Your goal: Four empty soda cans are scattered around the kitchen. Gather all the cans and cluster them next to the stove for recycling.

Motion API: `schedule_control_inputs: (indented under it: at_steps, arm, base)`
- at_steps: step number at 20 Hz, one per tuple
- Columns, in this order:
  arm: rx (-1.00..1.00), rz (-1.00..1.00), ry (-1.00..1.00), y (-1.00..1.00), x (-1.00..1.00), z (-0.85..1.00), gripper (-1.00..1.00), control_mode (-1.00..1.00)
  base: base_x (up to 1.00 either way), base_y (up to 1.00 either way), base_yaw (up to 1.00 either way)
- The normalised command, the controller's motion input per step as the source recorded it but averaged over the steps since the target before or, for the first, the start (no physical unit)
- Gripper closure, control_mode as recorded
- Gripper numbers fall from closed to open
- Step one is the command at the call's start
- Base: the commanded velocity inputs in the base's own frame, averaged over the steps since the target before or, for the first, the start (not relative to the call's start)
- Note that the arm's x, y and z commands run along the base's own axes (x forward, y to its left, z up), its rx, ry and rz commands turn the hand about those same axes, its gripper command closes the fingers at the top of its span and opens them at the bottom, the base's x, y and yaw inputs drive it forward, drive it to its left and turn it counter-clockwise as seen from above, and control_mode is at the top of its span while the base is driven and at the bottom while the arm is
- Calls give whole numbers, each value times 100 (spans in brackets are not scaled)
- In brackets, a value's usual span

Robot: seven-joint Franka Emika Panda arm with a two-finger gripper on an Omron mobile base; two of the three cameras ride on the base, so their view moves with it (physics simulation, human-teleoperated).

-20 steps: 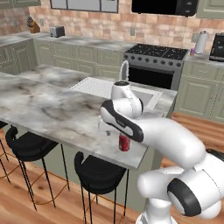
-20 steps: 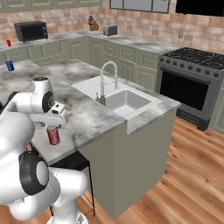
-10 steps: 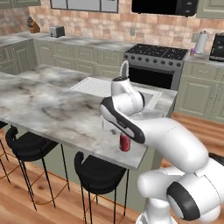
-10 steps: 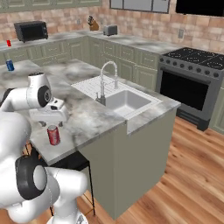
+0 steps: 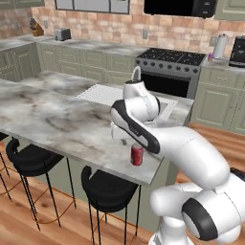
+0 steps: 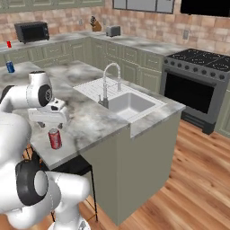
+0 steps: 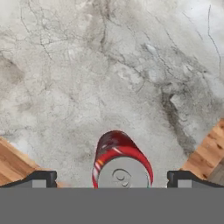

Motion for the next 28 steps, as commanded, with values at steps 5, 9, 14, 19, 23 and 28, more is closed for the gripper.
schedule_control_inputs:
  at_steps: [5, 9, 14, 19, 23, 28]
  arm:
    - [7, 0, -7, -8, -47, 7, -100, -100]
    - [0, -1, 0, -17, -13, 0, -100, -100]
    - [0, 0, -1, -14, 3, 0, -100, -100]
    - [0, 0, 0, 7, 20, 0, -100, -100]
    - [0, -2, 0, 20, 30, -2, -100, -100]
    - [-1, -1, 1, 16, 34, -8, -100, -100]
  base:
    - [0, 0, 0]
    - [0, 0, 0]
    - [0, 0, 0]
    - [0, 0, 0]
    - [0, 0, 0]
    - [0, 0, 0]
